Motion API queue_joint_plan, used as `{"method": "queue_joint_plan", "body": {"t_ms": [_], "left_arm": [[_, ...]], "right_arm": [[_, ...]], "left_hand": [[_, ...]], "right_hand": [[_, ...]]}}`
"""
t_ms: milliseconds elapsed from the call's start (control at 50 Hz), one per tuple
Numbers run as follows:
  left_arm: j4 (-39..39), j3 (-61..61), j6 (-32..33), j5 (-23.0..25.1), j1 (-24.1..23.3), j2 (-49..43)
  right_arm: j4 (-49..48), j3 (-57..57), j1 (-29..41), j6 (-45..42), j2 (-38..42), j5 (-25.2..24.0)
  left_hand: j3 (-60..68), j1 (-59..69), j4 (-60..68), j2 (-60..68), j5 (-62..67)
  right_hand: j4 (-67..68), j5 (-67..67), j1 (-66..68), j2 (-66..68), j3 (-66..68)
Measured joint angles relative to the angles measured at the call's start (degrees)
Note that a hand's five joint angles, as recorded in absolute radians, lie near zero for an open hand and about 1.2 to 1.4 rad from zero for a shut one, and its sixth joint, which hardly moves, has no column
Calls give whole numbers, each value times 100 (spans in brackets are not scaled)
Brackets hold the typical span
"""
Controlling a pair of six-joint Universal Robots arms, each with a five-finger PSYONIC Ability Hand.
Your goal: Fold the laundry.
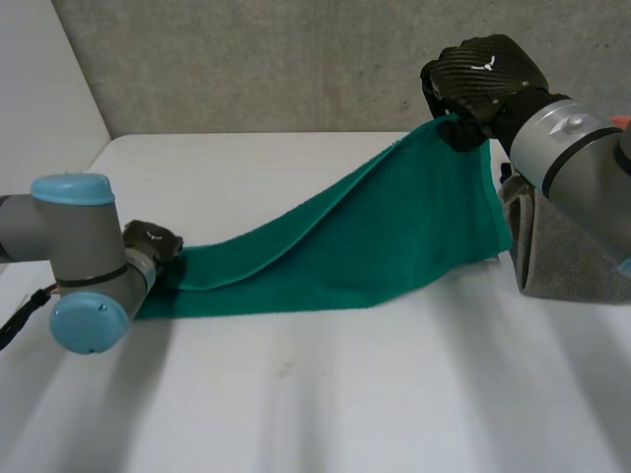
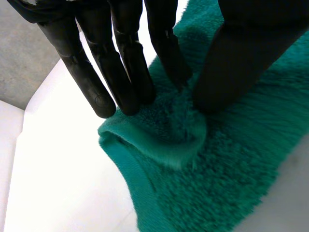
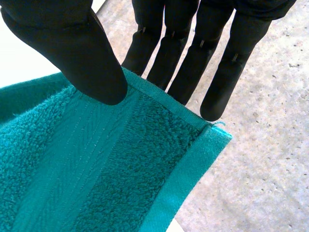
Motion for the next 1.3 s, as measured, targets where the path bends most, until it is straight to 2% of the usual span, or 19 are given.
{"method": "queue_joint_plan", "body": {"t_ms": [60, 220, 320, 420, 520, 620, 680, 740, 920, 1140, 1300], "left_arm": [[-37, 190, 2, 15, 46, -85], [-239, 1014, -22, 66, 233, -338], [-373, 2025, -25, 176, 360, -635], [-287, 3518, -107, 321, 494, -862], [184, 5028, -815, 396, 601, -742], [748, 5495, -1991, 464, 625, -226], [1065, 5364, -2608, 513, 630, 104], [1283, 5051, -2962, 556, 638, 328], [1411, 3522, -3127, 660, 721, 528], [1359, 1038, -2539, 750, 711, 554], [870, -354, -1519, 951, 749, 947]], "right_arm": [[-108, -18, -4, -45, 81, 26], [-521, -224, -33, -206, 466, 305], [-1004, -599, -29, -356, 901, 562], [-2050, -1371, 23, -505, 1562, 862], [-3689, -2708, 34, -645, 2320, 1421], [-4407, -3606, 8, -610, 2621, 1744], [-4388, -3781, 14, -482, 2637, 1743], [-4221, -3699, 17, -372, 2591, 1677], [-3755, -2751, -19, -252, 2503, 1381], [-3053, -1146, -111, -360, 2600, 1016], [-1911, 72, -169, -798, 2269, 851]], "left_hand": [[548, 169, 552, 514, 417], [579, 169, 569, 537, 417], [582, 169, 573, 538, 417], [586, 169, 595, 544, 417], [587, 169, 595, 544, 417], [587, 169, 596, 544, 417], [587, 169, 596, 544, 417], [587, 169, 595, 544, 417], [587, 169, 596, 544, 417], [601, 169, 596, 552, 417], [601, 169, 596, 553, 417]], "right_hand": [[0, 0, 0, 0, 0], [0, 0, 0, 0, 0], [2, 0, 0, 0, 21], [18, 0, 0, 0, 38], [24, -2, 0, 0, 38], [24, 1, 0, 0, 38], [24, 83, 0, 0, 38], [24, 84, 0, 0, 37], [25, 84, 0, 0, 38], [25, 83, 0, 0, 38], [24, 84, 0, 0, 38]]}}
